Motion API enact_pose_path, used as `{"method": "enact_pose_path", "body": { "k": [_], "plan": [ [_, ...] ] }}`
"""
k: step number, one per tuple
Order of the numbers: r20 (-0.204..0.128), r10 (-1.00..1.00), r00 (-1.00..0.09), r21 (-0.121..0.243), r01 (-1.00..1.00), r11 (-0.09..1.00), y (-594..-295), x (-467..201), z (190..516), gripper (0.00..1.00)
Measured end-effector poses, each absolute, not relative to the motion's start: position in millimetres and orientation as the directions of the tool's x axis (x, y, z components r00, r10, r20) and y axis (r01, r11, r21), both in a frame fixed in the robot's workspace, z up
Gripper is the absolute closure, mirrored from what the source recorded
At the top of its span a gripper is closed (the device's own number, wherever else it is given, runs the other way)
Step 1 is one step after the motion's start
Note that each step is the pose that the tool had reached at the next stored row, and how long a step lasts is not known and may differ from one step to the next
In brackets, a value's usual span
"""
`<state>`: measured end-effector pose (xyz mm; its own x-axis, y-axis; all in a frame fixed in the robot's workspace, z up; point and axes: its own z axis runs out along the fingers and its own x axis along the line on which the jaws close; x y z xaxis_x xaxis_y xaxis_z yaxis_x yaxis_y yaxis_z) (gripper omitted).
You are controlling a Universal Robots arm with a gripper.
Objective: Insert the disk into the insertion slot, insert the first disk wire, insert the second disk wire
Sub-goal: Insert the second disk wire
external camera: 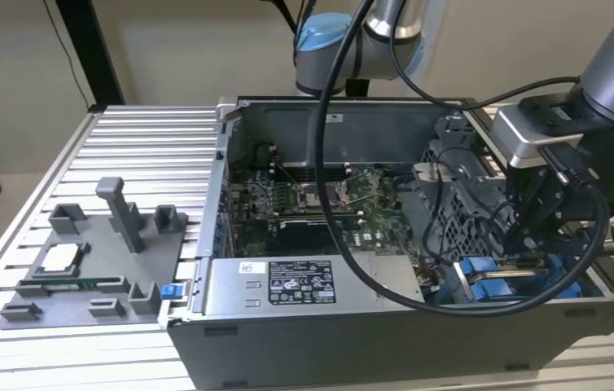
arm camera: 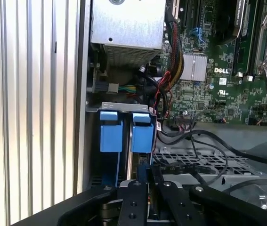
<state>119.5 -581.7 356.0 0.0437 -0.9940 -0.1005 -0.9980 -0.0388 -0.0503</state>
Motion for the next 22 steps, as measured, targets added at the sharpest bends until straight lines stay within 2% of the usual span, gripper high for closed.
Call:
{"method": "enact_pose_path", "body": {
  "k": [22],
  "plan": [
    [-0.102,-0.994,0.036,-0.060,-0.998,-0.030,-582,131,344,1.00]
  ]
}}
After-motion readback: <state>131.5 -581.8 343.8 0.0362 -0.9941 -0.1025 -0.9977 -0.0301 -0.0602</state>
